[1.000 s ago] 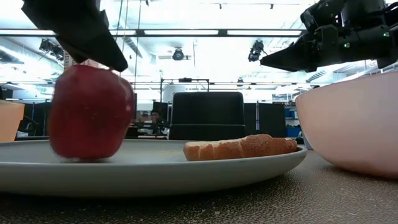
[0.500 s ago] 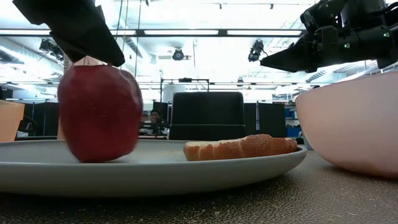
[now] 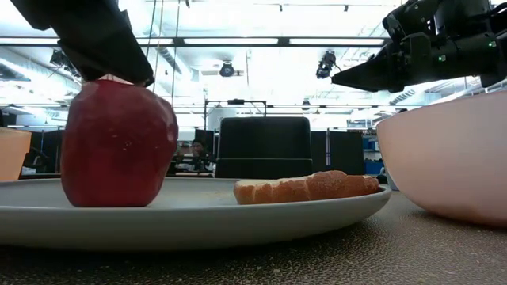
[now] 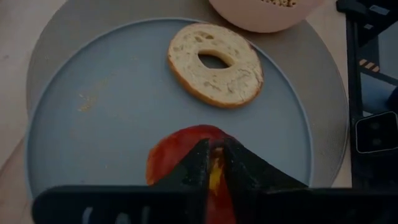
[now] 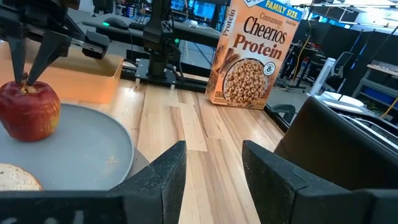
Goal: Arrange a breakfast setting
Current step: Put apple on the blue plate, then put the spoon on the gray table mat between the pink bowl and the blue plate
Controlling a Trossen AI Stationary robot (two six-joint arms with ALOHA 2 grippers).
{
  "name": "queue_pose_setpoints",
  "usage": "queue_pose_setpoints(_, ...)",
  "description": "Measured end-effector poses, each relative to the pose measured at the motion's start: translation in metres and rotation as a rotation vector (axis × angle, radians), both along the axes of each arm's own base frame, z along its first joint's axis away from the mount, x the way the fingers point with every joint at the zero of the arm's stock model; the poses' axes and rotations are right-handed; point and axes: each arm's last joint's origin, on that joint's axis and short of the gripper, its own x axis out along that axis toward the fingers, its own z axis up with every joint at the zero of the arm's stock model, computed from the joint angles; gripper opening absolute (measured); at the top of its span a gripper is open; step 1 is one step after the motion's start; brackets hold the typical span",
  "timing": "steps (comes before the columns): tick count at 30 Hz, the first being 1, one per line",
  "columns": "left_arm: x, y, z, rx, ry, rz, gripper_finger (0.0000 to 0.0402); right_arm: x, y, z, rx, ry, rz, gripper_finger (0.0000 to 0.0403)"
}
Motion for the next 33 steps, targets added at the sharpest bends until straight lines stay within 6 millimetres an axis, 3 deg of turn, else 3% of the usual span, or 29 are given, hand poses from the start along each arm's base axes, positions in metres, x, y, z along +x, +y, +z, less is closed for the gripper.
queue_pose_setpoints(7,-0.002,0.001,0.003,0.000,-0.001,-0.004,0.0108,0.000,0.000,0.000,0.000,0.000,0.000,0.0164)
queue_pose_setpoints(15,-0.010,0.008,0.030,0.050,-0.087,-0.034,0.0162,0.000,0.000,0.000,0.000,0.000,0.000,0.0164)
queue_pose_setpoints(22,-0.001,0.023,0.033,0.381,-0.129,-0.037,0.0155,0.001,0.000,0.002,0.047,-0.025,-0.003,0.0161)
queue_pose_setpoints(33,0.004,0.035,0.031,0.549,-0.057,-0.207,0.0128,0.029,-0.001,0.034,0.023,0.127,-0.125,0.0156)
